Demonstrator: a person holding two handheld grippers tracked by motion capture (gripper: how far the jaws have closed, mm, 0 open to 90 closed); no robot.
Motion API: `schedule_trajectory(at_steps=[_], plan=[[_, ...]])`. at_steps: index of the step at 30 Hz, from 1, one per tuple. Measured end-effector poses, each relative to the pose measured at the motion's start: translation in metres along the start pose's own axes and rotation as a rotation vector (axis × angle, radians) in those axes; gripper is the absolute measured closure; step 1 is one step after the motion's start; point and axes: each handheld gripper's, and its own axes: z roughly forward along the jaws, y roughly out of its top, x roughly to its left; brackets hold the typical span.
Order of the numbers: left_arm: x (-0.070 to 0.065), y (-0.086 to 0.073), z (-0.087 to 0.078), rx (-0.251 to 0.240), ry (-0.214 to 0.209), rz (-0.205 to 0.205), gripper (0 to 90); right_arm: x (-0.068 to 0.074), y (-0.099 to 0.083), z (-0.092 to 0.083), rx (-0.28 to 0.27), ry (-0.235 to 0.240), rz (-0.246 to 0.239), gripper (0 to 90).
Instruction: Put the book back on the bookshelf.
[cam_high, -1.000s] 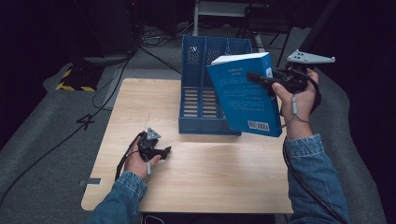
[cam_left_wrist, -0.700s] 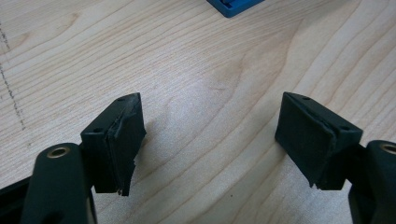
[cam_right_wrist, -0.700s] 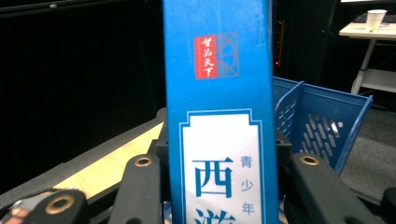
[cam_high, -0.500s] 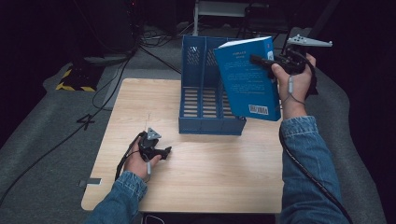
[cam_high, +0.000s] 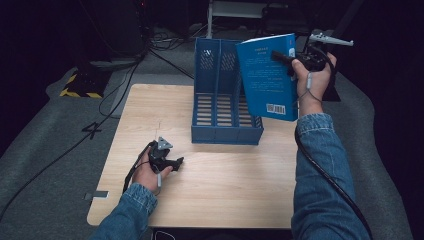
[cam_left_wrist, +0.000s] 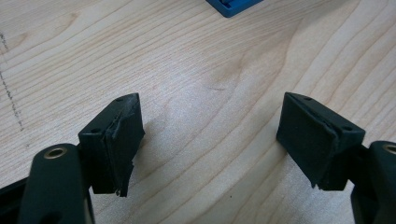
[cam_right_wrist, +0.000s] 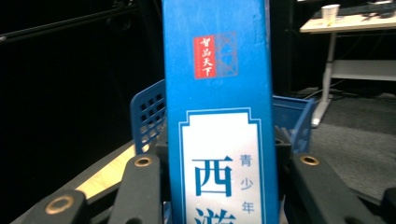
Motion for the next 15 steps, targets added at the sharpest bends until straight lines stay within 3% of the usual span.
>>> schedule_trajectory(at_steps=[4,10,15], plan=[[0.000,0.000,0.000,0.000,0.000,0.000,22.8,-0.011,0.001,-0.001,-0.014,-0.043,0.015,61.2],[0.000,0.000,0.000,0.000,0.001,0.002,22.8,-0.019,0.001,0.002,0.006,-0.097,0.017,61.2],[0.000,0.000,0.000,0.000,0.001,0.003,22.8,-0.018,-0.003,0.008,0.009,-0.143,0.072,61.2]])
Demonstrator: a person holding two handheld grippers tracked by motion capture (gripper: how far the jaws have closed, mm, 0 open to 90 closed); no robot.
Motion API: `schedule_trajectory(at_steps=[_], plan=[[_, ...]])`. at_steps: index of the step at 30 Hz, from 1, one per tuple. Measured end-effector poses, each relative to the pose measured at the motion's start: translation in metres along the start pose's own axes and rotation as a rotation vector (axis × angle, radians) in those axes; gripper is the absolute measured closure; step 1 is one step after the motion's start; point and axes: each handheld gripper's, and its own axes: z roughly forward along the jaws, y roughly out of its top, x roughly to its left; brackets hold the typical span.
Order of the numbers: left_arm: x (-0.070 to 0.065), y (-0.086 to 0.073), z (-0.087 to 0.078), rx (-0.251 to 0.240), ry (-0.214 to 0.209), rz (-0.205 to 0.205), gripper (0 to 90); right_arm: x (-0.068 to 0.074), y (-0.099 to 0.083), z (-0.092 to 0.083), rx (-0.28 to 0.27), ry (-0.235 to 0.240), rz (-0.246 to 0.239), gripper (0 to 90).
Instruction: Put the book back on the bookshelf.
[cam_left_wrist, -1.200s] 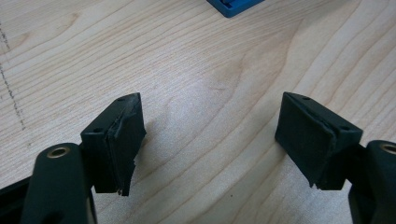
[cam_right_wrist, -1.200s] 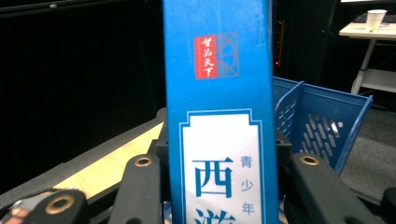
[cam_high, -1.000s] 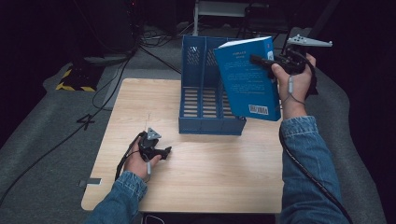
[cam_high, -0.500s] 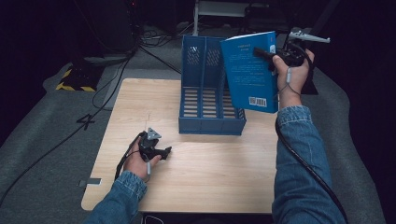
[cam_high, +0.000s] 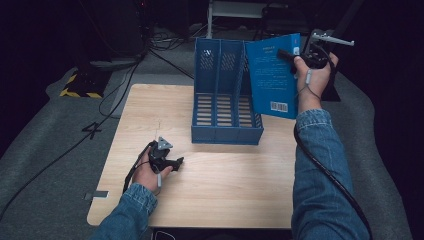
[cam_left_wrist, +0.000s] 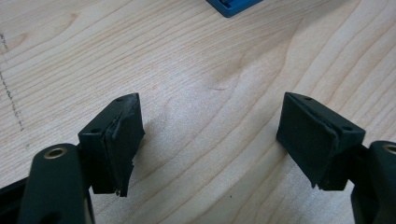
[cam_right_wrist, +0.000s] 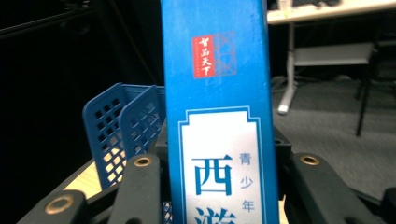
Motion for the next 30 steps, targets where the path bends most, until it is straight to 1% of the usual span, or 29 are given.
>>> schedule_trajectory(at_steps=[2,3,6,8,10,13,16,18,21,22,25,28,30], plan=[[0.000,0.000,0.000,0.000,0.000,-0.001,22.7,0.008,-0.002,0.004,0.011,-0.056,0.022,61.2],[0.000,0.000,0.000,0.000,-0.001,-0.001,22.7,0.012,-0.002,0.007,0.017,-0.072,0.025,61.2],[0.000,0.000,0.000,-0.001,0.003,0.005,22.8,0.020,-0.003,0.015,0.028,-0.083,0.023,61.2],[0.000,0.000,0.000,0.000,0.000,-0.001,22.7,0.025,-0.004,0.020,0.028,-0.076,0.013,61.1],[0.000,0.000,0.000,0.000,0.001,0.002,22.7,0.029,-0.004,0.026,0.022,-0.058,0.006,61.2],[0.000,0.000,0.000,0.000,0.000,0.003,22.7,0.033,-0.003,0.031,0.021,-0.053,0.007,61.1],[0.000,0.000,0.000,-0.002,0.001,0.002,22.7,0.037,-0.005,0.037,0.007,-0.048,0.001,61.1],[0.000,0.000,0.000,-0.001,0.004,0.005,22.7,0.037,-0.008,0.040,0.001,-0.040,0.009,61.1],[0.000,0.000,0.000,-0.001,0.002,0.001,22.6,0.035,-0.013,0.045,-0.006,-0.018,0.057,61.1],[0.000,0.000,0.000,-0.001,0.003,0.001,22.5,0.036,-0.014,0.046,-0.006,-0.016,0.060,61.1],[0.000,0.000,0.000,-0.002,0.000,-0.001,22.5,0.039,-0.017,0.050,-0.008,-0.019,0.045,61.1],[0.000,0.000,0.000,-0.002,0.000,-0.001,22.5,0.038,-0.020,0.054,-0.007,-0.016,0.063,61.1],[0.000,0.000,0.000,-0.002,-0.001,-0.001,22.5,0.040,-0.021,0.055,-0.009,-0.012,0.056,61.0]])
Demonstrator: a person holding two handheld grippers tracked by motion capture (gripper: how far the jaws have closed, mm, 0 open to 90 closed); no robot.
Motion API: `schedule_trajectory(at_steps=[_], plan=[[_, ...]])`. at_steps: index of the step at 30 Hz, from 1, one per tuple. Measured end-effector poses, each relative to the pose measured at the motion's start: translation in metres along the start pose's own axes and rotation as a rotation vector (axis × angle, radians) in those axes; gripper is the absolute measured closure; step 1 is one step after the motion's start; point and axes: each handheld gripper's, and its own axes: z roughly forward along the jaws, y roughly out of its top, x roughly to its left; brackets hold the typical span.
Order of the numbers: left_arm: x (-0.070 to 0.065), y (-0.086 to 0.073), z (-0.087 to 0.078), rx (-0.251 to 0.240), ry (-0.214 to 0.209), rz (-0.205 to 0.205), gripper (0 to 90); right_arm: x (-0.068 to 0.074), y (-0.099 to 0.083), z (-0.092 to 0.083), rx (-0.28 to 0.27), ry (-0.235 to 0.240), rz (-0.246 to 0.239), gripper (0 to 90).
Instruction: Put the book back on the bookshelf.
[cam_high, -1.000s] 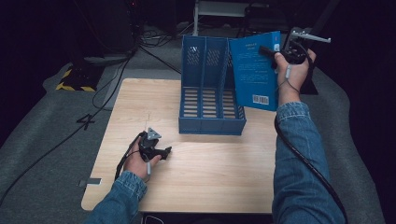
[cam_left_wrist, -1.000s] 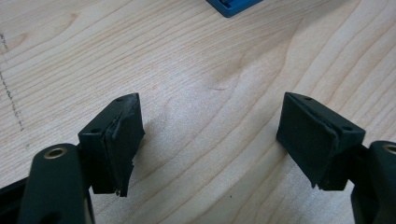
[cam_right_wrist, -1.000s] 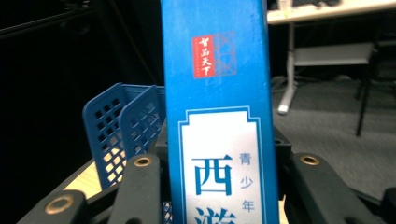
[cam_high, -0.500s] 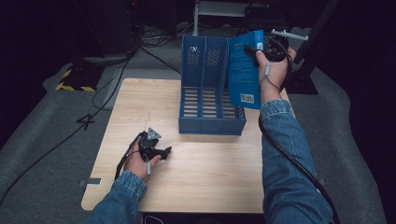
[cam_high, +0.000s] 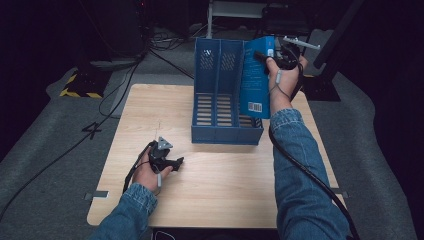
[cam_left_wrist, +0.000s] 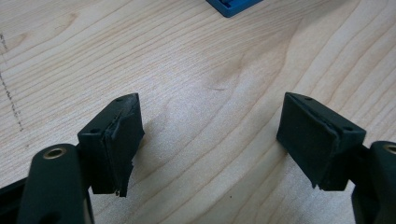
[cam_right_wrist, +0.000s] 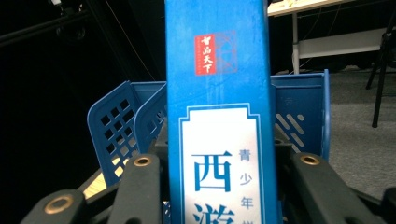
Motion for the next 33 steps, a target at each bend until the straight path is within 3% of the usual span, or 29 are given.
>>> schedule_trajectory(at_steps=[3,9,16,24,27,33], plan=[[0.000,0.000,0.000,0.001,0.000,0.004,22.3,0.001,-0.003,0.002,0.008,-0.007,-0.005,61.0],[0.000,0.000,0.000,0.001,0.001,0.002,22.2,-0.003,-0.017,0.013,0.057,-0.027,0.031,61.0],[0.000,0.000,0.000,0.001,0.004,0.008,21.9,-0.001,-0.016,0.013,0.043,-0.048,0.029,61.1],[0.000,0.000,0.000,0.001,-0.002,0.003,21.8,0.011,-0.010,0.002,-0.022,-0.089,-0.037,61.1],[0.000,0.000,0.000,0.001,-0.001,0.003,21.7,0.011,-0.009,0.001,-0.034,-0.123,-0.029,61.1],[0.000,0.000,0.000,-0.001,-0.002,0.003,21.7,0.010,-0.013,0.006,-0.030,-0.116,-0.028,61.0]])
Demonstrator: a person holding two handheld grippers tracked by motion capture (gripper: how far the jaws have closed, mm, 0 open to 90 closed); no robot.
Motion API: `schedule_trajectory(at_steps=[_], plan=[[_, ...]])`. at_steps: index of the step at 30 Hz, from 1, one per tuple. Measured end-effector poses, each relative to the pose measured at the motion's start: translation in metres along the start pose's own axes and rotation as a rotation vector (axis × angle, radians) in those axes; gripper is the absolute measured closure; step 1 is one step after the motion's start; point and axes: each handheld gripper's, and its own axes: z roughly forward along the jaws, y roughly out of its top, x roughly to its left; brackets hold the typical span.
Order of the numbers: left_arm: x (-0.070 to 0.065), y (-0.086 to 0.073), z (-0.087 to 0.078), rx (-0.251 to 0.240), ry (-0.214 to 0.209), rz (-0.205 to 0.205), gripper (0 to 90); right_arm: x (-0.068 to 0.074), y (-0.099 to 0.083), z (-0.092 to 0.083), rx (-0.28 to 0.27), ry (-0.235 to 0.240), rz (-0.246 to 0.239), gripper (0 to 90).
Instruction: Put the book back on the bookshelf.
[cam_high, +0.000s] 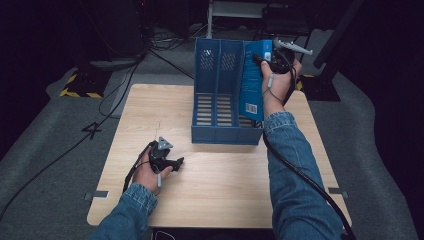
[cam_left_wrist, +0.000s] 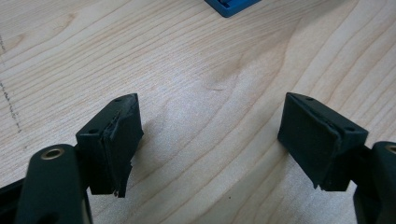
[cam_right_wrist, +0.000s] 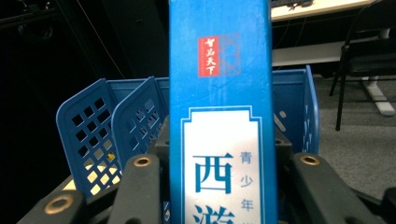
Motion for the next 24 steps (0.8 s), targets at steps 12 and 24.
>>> schedule_trajectory(at_steps=[12,24], plan=[[0.000,0.000,0.000,0.003,-0.004,0.003,21.4,0.001,-0.050,0.020,-0.007,-0.021,-0.044,60.0],[0.000,0.000,0.000,0.001,-0.002,0.008,21.0,0.006,-0.025,0.022,0.183,-0.055,-0.086,56.9]])
